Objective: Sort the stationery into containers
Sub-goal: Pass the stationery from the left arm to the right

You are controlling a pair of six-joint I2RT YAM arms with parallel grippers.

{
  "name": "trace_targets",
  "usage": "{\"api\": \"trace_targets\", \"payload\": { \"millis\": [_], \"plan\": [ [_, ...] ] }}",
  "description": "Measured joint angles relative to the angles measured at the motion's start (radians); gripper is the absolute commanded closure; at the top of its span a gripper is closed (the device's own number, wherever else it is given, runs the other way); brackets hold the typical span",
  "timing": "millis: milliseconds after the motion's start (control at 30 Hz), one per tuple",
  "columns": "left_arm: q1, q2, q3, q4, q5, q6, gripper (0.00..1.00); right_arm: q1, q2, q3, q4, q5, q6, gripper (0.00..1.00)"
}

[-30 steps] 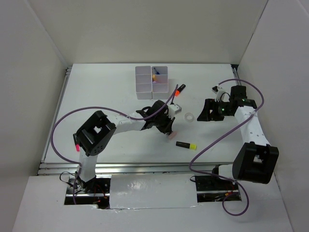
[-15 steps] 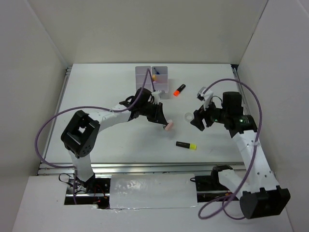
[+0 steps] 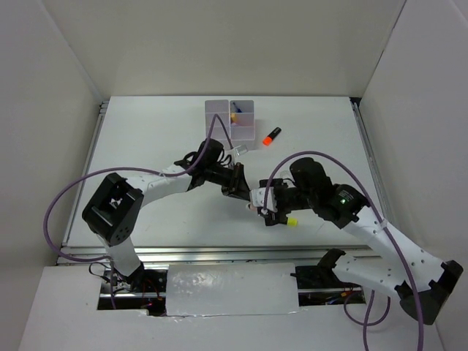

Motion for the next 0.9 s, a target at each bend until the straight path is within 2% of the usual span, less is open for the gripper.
{"api": "trace_targets", "payload": {
  "millis": [233,400,533,800,867,900],
  "plan": [
    [0.0,-0.007,-0.033,0.004,0.059,-0.028,1.0,0.122,0.072,-0.032,0.006,0.084,-0.105,0.33],
    [0.002,-0.028,-0.056,0.052,0.096,-0.074,1.0,0.136,0.099,-0.051,0.007,0.118,-0.145,0.34],
    [0.002,-0.029,-0.058,0.076,0.117,-0.102,1.0,0.136,0.115,-0.073,0.011,0.137,-0.166,0.39],
    [0.003,-0.031,-0.088,0.11,0.133,-0.128,1.0,0.125,0.119,-0.103,0.062,0.158,-0.193,0.63],
    [0.005,-0.034,-0.095,0.119,0.132,-0.13,0.96,0.121,0.119,-0.103,0.066,0.156,-0.196,0.7],
    [0.007,-0.035,-0.095,0.124,0.132,-0.131,0.89,0.121,0.119,-0.103,0.07,0.156,-0.199,0.76]
  ]
}}
